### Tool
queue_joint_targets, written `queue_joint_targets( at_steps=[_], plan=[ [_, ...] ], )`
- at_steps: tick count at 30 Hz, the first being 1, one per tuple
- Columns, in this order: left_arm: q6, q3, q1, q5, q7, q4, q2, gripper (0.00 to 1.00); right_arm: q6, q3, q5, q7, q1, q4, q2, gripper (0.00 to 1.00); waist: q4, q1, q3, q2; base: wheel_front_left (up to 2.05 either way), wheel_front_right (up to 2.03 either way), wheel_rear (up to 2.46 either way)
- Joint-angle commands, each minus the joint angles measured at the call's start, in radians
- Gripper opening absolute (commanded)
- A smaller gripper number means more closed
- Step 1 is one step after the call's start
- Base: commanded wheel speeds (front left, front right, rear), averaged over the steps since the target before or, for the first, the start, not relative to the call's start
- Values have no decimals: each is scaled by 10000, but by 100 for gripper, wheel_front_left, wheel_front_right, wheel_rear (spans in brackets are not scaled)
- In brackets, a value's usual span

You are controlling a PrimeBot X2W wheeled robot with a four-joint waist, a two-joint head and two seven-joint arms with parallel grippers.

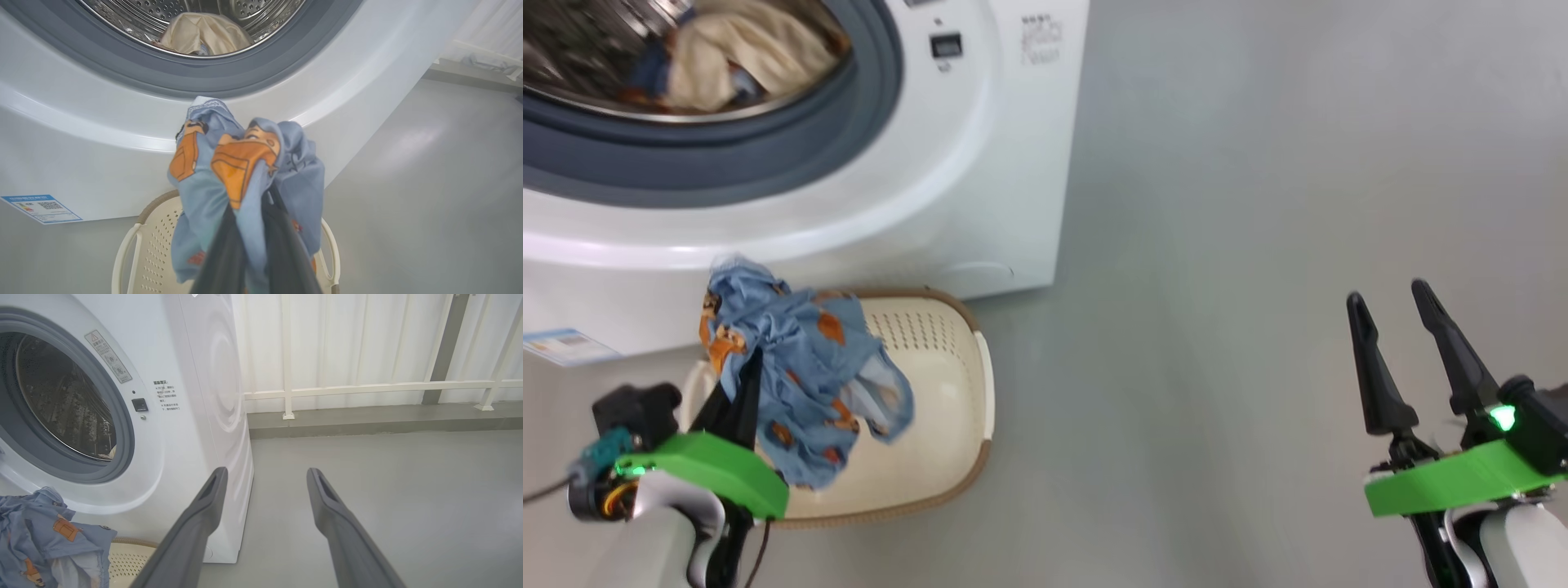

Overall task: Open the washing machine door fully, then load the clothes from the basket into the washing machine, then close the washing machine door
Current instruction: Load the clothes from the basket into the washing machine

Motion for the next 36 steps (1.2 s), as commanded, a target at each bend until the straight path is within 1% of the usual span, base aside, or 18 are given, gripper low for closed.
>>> queue_joint_targets(
  at_steps=[1,9,15,16,24,31,36],
  plan=[
    [6,719,315,419,-135,-531,225,0,46,79,62,-49,241,-170,-260,100,445,0,-860,0,0,0,0],
    [6,2100,1685,1830,-135,-2088,-107,0,46,-31,126,-49,844,-127,-426,100,727,0,-1639,0,0,0,0],
    [6,3110,2717,2690,-135,-3468,-383,0,46,-184,149,-49,1214,-184,-488,100,924,0,-1961,0,0,0,0],
    [6,3110,2717,2690,-135,-3468,-383,0,46,-184,149,-49,1214,-184,-488,100,924,0,-1961,0,0,0,0],
    [6,3936,3939,3384,-135,-5023,-631,0,46,-292,147,-49,1522,-213,-492,100,1084,0,-2229,0,0,0,0],
    [6,4320,4740,3552,-135,-5951,-825,0,46,-432,146,-49,1805,-238,-519,100,1232,0,-2439,0,0,0,0],
    [6,4448,4992,3588,-135,-6321,-962,0,46,-488,144,-49,1868,-278,-516,100,1300,0,-2374,0,0,0,0]
  ],
)
